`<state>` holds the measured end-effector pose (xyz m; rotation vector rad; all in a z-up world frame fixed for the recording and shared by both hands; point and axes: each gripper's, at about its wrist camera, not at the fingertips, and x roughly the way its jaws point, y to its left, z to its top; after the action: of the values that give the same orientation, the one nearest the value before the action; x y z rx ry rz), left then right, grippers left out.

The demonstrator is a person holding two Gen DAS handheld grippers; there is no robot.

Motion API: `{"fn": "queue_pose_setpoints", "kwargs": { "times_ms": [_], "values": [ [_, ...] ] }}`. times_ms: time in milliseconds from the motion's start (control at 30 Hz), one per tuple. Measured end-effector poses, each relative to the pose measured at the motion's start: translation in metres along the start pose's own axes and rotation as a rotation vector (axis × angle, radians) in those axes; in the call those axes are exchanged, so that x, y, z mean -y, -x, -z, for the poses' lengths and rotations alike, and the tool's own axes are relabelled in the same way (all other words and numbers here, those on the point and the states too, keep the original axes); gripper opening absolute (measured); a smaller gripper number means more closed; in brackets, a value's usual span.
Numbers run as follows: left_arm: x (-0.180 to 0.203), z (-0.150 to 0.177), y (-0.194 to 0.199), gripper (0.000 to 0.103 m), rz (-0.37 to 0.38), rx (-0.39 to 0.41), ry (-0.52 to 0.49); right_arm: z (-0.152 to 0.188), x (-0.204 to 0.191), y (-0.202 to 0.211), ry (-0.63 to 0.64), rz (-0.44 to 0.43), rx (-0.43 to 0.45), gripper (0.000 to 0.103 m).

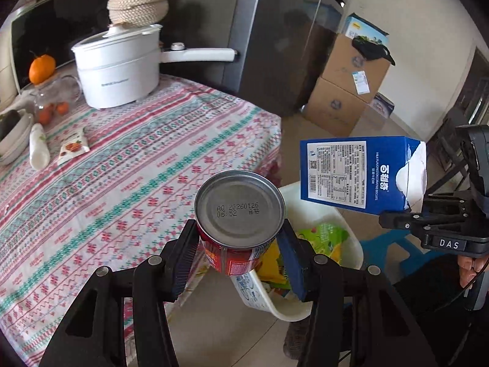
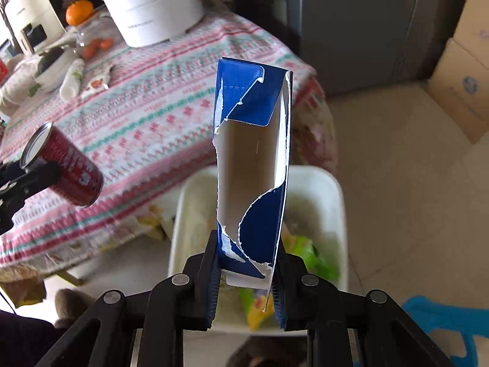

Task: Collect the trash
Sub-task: 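Carry the red can and blue box over the white bin with both tools, then open both tools over the white bin to drop the can and box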

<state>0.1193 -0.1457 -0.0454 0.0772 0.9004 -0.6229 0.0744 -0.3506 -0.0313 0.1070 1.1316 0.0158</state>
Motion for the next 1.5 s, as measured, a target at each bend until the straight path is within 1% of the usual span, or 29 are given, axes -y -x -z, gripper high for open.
{"fn": "queue_pose_setpoints", "kwargs": {
  "times_ms": [67, 100, 167, 267, 367, 433, 567, 700, 733, 800, 867, 967, 1133, 1367, 1500],
  "values": [
    [0.013, 0.006, -0.013, 0.055, 0.039, -0.012, -0.017, 0.008, 0.008, -0.002, -0.008, 0.015, -0.031, 0.026],
    [0.018, 0.008, -0.020, 0.055, 0.048, -0.019, -0.028, 0.011, 0.012, -0.005, -0.023, 0.009, -0.050, 0.026],
    [0.027, 0.012, -0.034, 0.055, 0.052, -0.042, -0.049, 0.017, 0.019, -0.011, -0.050, -0.006, -0.086, 0.026],
    [0.032, 0.016, -0.049, 0.055, 0.054, -0.050, -0.070, 0.020, 0.022, -0.022, -0.063, -0.007, -0.129, 0.026],
    [0.035, 0.019, -0.059, 0.055, 0.066, -0.061, -0.079, 0.021, 0.025, -0.028, -0.080, -0.002, -0.153, 0.026],
    [0.035, 0.020, -0.063, 0.055, 0.070, -0.061, -0.086, 0.022, 0.029, -0.032, -0.096, -0.017, -0.168, 0.026],
    [0.039, 0.022, -0.070, 0.055, 0.079, -0.058, -0.113, 0.023, 0.034, -0.037, -0.111, -0.017, -0.187, 0.026],
    [0.044, 0.023, -0.073, 0.057, 0.067, -0.062, -0.144, 0.023, 0.039, -0.040, -0.131, -0.011, -0.194, 0.027],
    [0.045, 0.023, -0.073, 0.058, 0.064, -0.058, -0.154, 0.023, 0.040, -0.040, -0.137, -0.012, -0.199, 0.027],
    [0.047, 0.022, -0.069, 0.068, 0.054, -0.042, -0.171, 0.024, 0.043, -0.039, -0.150, 0.005, -0.195, 0.028],
    [0.048, 0.021, -0.064, 0.071, 0.048, -0.029, -0.182, 0.024, 0.046, -0.038, -0.159, 0.020, -0.188, 0.035],
    [0.046, 0.020, -0.059, 0.071, 0.038, -0.029, -0.183, 0.023, 0.049, -0.036, -0.170, 0.021, -0.176, 0.041],
    [0.034, 0.018, -0.046, 0.071, 0.012, -0.027, -0.164, 0.022, 0.049, -0.033, -0.170, 0.025, -0.159, 0.045],
    [0.008, 0.014, -0.026, 0.071, -0.038, -0.021, -0.121, 0.018, 0.042, -0.031, -0.148, 0.039, -0.138, 0.056],
    [-0.009, 0.011, -0.016, 0.072, -0.069, -0.026, -0.104, 0.013, 0.032, -0.032, -0.118, 0.034, -0.133, 0.059]
  ]
}}
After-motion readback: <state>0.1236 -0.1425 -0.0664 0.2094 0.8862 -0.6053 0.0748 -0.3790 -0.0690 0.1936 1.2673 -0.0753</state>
